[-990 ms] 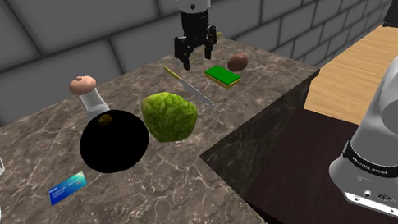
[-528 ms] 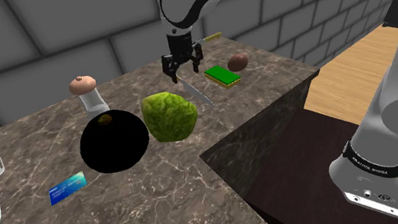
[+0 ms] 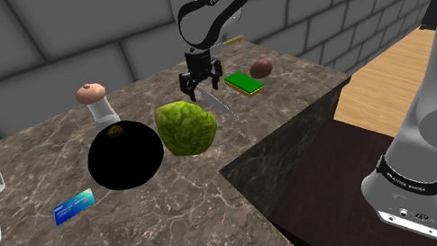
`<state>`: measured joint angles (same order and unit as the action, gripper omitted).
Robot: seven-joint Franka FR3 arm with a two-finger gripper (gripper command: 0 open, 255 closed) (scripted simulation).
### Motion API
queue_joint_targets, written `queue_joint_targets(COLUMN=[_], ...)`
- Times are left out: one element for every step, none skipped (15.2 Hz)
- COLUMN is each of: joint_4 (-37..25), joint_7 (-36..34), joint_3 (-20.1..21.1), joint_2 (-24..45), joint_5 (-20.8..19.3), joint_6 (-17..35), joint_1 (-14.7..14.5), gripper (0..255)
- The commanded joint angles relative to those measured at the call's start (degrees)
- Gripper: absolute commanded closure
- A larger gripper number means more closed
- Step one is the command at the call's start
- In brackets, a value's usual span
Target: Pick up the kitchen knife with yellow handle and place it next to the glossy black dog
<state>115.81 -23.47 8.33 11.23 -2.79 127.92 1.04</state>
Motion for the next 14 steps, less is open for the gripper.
queue_joint_targets(joint_4=[0.2, 0.2, 0.2, 0.2, 0.2, 0.2, 0.19, 0.19, 0.19, 0.19, 0.19, 0.19, 0.19, 0.19], joint_7=[-0.08, -0.08, -0.08, -0.08, -0.08, -0.08, -0.08, -0.08, -0.08, -0.08, -0.08, -0.08, -0.08, -0.08], joint_3=[0.0, 0.0, 0.0, 0.0, 0.0, 0.0, 0.0, 0.0, 0.0, 0.0, 0.0, 0.0, 0.0, 0.0], joint_2=[0.26, 0.26, 0.26, 0.26, 0.26, 0.26, 0.26, 0.26, 0.26, 0.26, 0.26, 0.26, 0.26, 0.26], joint_5=[-0.07, -0.07, -0.07, -0.07, -0.07, -0.07, -0.07, -0.07, -0.07, -0.07, -0.07, -0.07, -0.07, -0.07], joint_6=[0.49, 0.49, 0.49, 0.49, 0.49, 0.49, 0.48, 0.48, 0.48, 0.48, 0.48, 0.48, 0.48, 0.48], joint_1=[-0.04, -0.04, -0.04, -0.04, -0.04, -0.04, -0.04, -0.04, -0.04, -0.04, -0.04, -0.04, -0.04, -0.04], gripper=[0, 0, 0, 0, 0, 0, 0, 255, 255, 255, 255, 255, 255, 255])
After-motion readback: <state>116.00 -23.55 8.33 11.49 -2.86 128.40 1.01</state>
